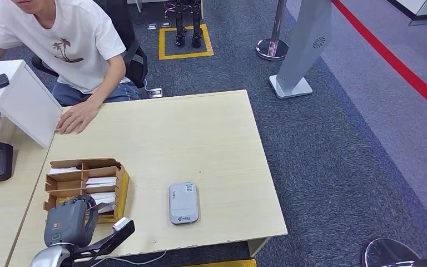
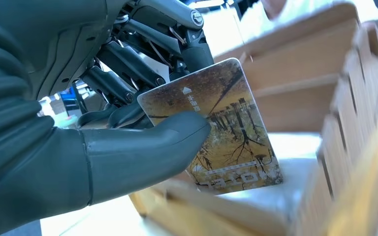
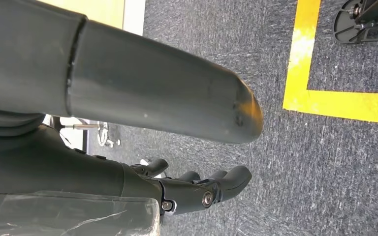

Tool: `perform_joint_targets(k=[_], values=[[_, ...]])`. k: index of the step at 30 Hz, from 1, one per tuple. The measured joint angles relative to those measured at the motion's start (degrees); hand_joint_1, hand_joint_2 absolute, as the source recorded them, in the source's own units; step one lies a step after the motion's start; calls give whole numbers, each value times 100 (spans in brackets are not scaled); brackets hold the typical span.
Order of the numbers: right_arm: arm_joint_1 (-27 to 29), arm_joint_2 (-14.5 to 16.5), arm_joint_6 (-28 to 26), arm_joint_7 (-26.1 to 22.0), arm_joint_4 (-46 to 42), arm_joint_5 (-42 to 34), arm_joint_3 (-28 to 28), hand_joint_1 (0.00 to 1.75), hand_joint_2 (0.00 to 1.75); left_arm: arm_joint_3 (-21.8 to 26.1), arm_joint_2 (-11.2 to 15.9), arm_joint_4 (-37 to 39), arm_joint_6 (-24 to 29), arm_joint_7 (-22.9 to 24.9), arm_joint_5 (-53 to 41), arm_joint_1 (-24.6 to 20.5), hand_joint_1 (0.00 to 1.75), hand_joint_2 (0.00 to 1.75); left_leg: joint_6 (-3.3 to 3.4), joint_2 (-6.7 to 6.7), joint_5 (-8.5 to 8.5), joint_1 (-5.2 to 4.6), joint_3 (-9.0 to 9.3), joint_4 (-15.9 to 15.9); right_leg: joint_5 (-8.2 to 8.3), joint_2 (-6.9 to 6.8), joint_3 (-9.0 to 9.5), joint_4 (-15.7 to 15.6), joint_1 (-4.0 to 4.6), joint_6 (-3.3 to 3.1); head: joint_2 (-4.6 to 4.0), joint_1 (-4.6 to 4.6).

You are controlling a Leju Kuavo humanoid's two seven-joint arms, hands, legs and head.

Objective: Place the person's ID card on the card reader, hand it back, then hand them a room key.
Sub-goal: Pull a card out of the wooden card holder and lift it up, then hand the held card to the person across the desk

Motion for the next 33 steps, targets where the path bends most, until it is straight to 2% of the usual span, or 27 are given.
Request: perform_joint_targets(k=[3,6,16,19,33], values=[[2,0,-2,-1,0,-48,0,0,0,3,46,-165,114,-1,2,-103,175,175,0,0,1,0,0,0,0,-2,0,0,0,0,0,0],[2,0,-7,-1,0,-61,0,0,0,55,182,-390,94,-33,26,-408,175,175,-1,-2,3,1,0,0,2,-3,1,1,0,-1,0,0],[4,0,44,72,0,146,0,0,0,470,1024,-730,-666,-359,145,-2092,175,175,-14,-4,13,6,1,0,7,-3,1,8,3,-9,0,-2],[5,0,45,85,0,146,0,0,0,494,1227,-753,-821,-405,211,-2461,175,175,-13,-3,13,4,0,0,7,-2,0,8,3,-9,0,-1],[4,0,54,93,-2,175,0,0,0,574,1584,-771,-1056,-238,451,-2889,175,175,-14,-2,12,5,-1,0,7,0,-4,7,2,-9,0,-1]])
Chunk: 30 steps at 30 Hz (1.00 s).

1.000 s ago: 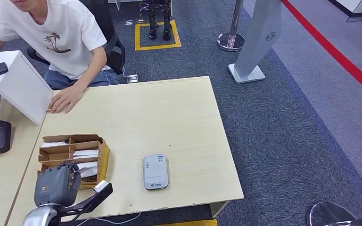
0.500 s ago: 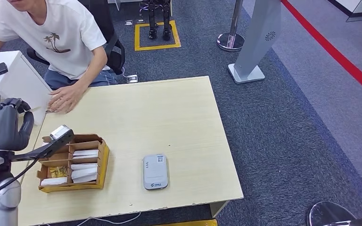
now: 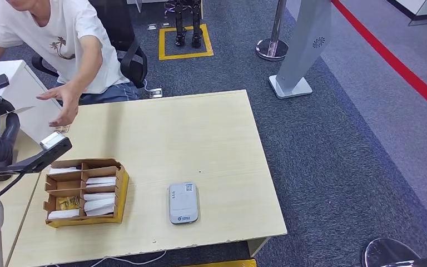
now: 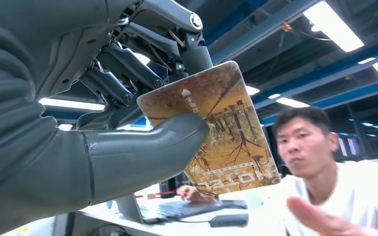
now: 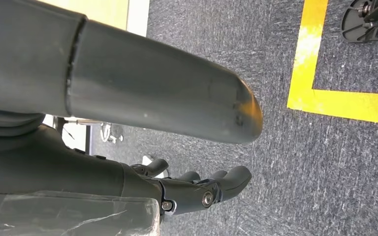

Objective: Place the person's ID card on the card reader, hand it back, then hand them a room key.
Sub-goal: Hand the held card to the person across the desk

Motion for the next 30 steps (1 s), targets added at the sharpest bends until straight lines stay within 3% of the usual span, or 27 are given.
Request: perform_joint_targets(k=[15,27,28,30], values=[[-30,0,62,-9,0,366,0,0,0,709,-48,1612,102,87,-786,-727,175,175,0,1,0,-2,-1,0,1,3,-2,0,0,0,0,1],[-31,-1,23,-46,0,371,0,0,0,748,-224,1972,126,61,-817,-773,175,175,0,5,0,0,-2,0,1,6,-5,-1,-1,0,0,1],[-31,-1,20,-48,0,371,0,0,0,748,-233,1987,128,61,-817,-775,131,175,0,5,0,0,-2,0,1,7,-6,-1,-1,-1,0,0],[-31,-1,16,-50,0,368,0,0,0,749,-253,2009,163,44,-815,-777,44,87,0,6,0,0,-2,0,0,7,-6,-1,-1,-1,0,1]])
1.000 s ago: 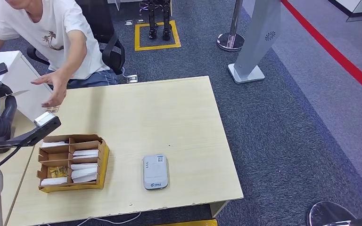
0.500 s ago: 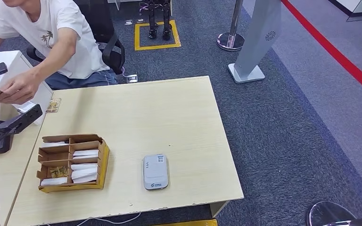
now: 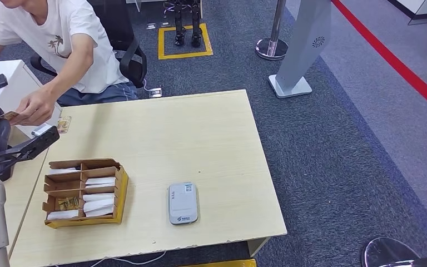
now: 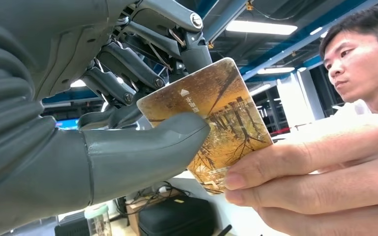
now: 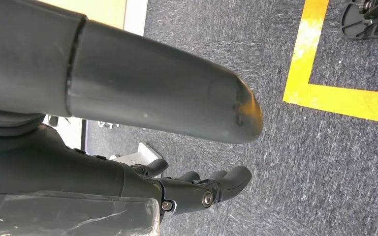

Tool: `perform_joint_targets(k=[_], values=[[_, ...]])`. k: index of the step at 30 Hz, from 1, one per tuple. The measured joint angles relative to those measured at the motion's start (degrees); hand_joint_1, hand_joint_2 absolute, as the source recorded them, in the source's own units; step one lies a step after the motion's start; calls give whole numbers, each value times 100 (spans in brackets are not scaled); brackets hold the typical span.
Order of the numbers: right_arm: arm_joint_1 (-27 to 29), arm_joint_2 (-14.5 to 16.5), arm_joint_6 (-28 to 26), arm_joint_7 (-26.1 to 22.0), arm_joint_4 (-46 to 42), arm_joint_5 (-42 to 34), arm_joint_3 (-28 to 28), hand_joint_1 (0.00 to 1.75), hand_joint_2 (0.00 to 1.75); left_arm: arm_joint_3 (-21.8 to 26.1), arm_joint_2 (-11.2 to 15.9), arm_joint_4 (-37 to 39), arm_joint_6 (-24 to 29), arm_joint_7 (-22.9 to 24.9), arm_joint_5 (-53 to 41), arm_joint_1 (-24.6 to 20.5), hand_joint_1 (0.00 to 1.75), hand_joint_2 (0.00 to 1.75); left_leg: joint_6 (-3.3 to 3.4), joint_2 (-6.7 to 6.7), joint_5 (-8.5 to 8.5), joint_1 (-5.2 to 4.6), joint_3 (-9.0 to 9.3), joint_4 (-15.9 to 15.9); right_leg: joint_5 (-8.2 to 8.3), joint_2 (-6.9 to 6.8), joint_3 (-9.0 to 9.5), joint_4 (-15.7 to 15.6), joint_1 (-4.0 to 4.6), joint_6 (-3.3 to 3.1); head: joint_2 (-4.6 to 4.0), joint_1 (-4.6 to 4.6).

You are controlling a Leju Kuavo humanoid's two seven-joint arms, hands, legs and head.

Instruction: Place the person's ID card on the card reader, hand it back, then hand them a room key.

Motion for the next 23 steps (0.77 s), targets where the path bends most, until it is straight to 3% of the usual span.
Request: perform_joint_targets(k=[1,2,23], values=[[0,1,0,0,0,-5,0,0,0,1,-14,6,45,-18,1,-1,0,44,0,0,0,0,0,0,0,0,0,0,0,0,0,0],[0,1,1,0,0,-12,0,0,0,1,-31,8,94,-45,7,-2,0,0,0,-1,0,0,-1,0,0,0,0,0,0,0,0,0],[5,1,52,1,-1,-110,0,0,0,94,-408,-262,269,-273,557,-52,0,0,0,-1,0,-1,-2,0,3,0,0,0,0,-4,0,1]])
